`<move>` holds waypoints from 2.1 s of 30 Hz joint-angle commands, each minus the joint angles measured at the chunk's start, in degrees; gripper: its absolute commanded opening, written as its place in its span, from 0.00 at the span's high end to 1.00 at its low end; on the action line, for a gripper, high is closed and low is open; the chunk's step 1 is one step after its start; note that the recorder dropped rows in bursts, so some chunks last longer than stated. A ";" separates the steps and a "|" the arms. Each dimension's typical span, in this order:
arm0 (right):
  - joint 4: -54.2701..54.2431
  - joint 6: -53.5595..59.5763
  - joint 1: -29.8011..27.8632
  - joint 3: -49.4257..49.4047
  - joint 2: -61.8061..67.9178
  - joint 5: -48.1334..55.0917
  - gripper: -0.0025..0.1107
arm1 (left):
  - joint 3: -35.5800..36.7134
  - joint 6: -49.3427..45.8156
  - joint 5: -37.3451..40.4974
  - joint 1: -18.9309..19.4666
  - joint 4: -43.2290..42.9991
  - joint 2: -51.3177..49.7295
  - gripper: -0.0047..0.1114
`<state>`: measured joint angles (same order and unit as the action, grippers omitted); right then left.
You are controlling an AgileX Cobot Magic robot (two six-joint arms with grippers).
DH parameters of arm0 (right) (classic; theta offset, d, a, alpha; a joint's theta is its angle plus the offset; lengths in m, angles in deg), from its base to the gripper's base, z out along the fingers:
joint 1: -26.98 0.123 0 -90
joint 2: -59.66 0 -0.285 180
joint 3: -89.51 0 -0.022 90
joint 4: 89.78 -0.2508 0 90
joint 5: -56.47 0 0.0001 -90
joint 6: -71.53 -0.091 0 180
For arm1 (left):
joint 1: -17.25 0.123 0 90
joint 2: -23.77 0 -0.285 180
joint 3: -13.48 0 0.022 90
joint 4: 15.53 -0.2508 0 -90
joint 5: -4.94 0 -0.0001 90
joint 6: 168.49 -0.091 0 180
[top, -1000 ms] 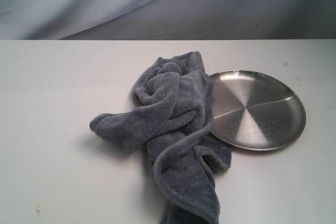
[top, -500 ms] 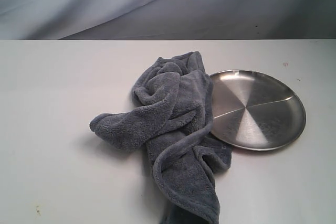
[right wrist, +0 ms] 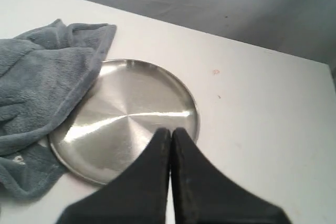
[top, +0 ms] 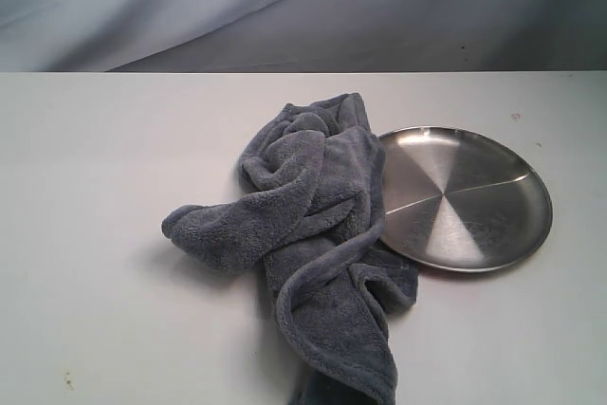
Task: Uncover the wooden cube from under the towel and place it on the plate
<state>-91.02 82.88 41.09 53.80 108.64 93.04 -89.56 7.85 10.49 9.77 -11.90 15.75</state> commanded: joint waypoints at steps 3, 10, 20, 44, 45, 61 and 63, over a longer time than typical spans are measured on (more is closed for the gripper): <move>6.47 -10.99 11.83 7.37 13.02 -3.48 0.98 | 0.25 0.13 -0.62 0.12 0.14 0.24 0.96; 8.79 -18.62 22.35 14.87 28.51 -4.68 0.98 | 0.25 0.13 -0.62 0.12 0.14 0.24 0.96; 8.71 -22.77 34.11 18.95 44.00 -11.40 0.98 | 0.25 0.13 -0.62 0.12 0.14 0.24 0.96; 7.25 -25.28 23.68 16.96 53.72 -12.57 0.98 | 0.25 0.13 -0.62 0.12 0.14 0.24 0.96; 7.81 -25.28 22.17 17.25 53.83 -12.99 0.98 | 0.25 0.13 -0.62 0.12 0.14 0.24 0.96; 5.24 -19.04 17.65 47.09 73.96 -3.39 0.98 | 0.25 0.13 -0.62 0.12 0.14 0.24 0.96; 3.18 -17.26 19.82 51.25 76.14 -1.44 0.98 | 0.25 0.13 -0.62 0.12 0.14 0.24 0.96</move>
<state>-85.09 62.79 58.26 99.86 182.38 89.33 -89.56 7.85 10.49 9.77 -11.90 15.75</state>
